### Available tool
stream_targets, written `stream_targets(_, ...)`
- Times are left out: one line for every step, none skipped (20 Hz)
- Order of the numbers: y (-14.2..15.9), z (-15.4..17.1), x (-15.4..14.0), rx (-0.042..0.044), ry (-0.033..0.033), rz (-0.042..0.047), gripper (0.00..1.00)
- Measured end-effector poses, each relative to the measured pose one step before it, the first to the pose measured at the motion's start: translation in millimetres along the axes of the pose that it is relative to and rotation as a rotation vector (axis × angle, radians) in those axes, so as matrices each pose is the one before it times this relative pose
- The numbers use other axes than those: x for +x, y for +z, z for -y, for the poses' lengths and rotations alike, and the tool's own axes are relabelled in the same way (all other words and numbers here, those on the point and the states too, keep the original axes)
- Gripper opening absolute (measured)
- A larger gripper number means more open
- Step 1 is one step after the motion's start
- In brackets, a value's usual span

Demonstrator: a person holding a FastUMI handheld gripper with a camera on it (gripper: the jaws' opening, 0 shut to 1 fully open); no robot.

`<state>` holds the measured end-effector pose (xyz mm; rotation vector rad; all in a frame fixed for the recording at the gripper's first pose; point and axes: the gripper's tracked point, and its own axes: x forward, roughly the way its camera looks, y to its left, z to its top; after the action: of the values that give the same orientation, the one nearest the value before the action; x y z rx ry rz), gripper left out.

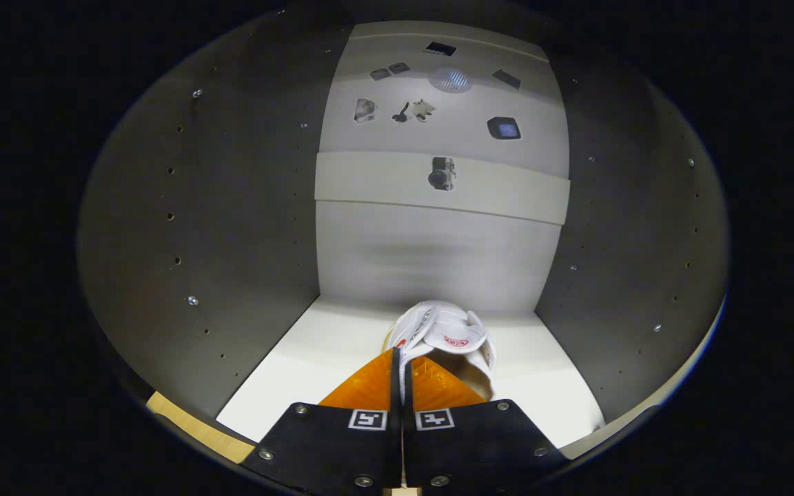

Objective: Open the shoe cabinet door, grab the shoes and put them into the shoe cabinet, then close the shoe cabinet door.

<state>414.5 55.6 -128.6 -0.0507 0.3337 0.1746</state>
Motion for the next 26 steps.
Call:
stream_targets(0.07,0.25,0.73,0.00217,-0.00362,-0.00159,0.01)
stream_targets(-3.04,-2.72,0.38,0.00712,0.009,-0.01005,0.01)
stream_targets(-0.48,0.44,1.11,0.00309,0.00175,-0.00119,0.03)
stream_targets(-0.59,-1.38,-1.23,-0.00802,-0.00283,-0.00126,0.07)
stream_targets(0.75,-0.12,0.01,-0.01791,-0.00686,0.00679,0.12)
stream_targets(-1.24,-2.55,-1.47,-0.007,-0.00093,-0.00159,0.13)
stream_targets(-0.11,-3.31,-2.28,0.01181,0.0117,0.00031,0.2)
stream_targets(-0.65,-2.85,-1.11,0.01186,0.0043,0.00225,0.26)
stream_targets(1.95,0.41,-2.94,-0.00002,-0.00629,0.00919,0.41)
stream_targets(5.98,0.37,-3.61,-0.00056,-0.00183,0.01958,0.45)
stream_targets(4.51,0.91,-2.58,-0.00045,-0.0051,0.01543,0.46)
stream_targets(1.68,-2.04,-3.29,0.00701,0.0062,0.00644,0.46)
stream_targets(1.81,-1.97,-4.81,0.0088,0.00566,0.00372,0.46)
stream_targets(6.65,-3.29,-13.03,0.00232,-0.00044,0.01195,0.46)
stream_targets(5.92,-1.35,-11.58,0.00066,0.00049,0.01313,0.46)
stream_targets(5.42,-2.09,-10.23,0.0054,0.00635,0.01719,0.47)
stream_targets(5.62,-2.41,-11.85,0.00472,0.00544,0.01943,0.49)
stream_targets(6.4,-3.55,-15.94,0.01618,0.00767,0.01932,0.49)
stream_targets(9.33,-2.93,-15.81,0.01403,0.00571,0.03085,0.49)
stream_targets(8.09,0.4,-14.18,0.00273,-0.00449,0.02515,0.49)
stream_targets(7.8,0.23,-12.93,-0.00237,-0.00345,0.02566,0.49)
stream_targets(3.69,-1.0,-12.03,-0.00249,-0.00363,0.02588,0.49)
stream_targets(5.58,-0.18,-14.45,-0.0033,-0.00068,0.02058,0.49)
stream_targets(5.99,2.7,-14.49,-0.00118,-0.01333,0.01302,0.49)
stream_targets(4.53,1.54,-14.25,0.00006,-0.00886,0.00867,0.49)
stream_targets(6.41,1.96,-14.06,0.00241,-0.01032,0.01077,0.49)
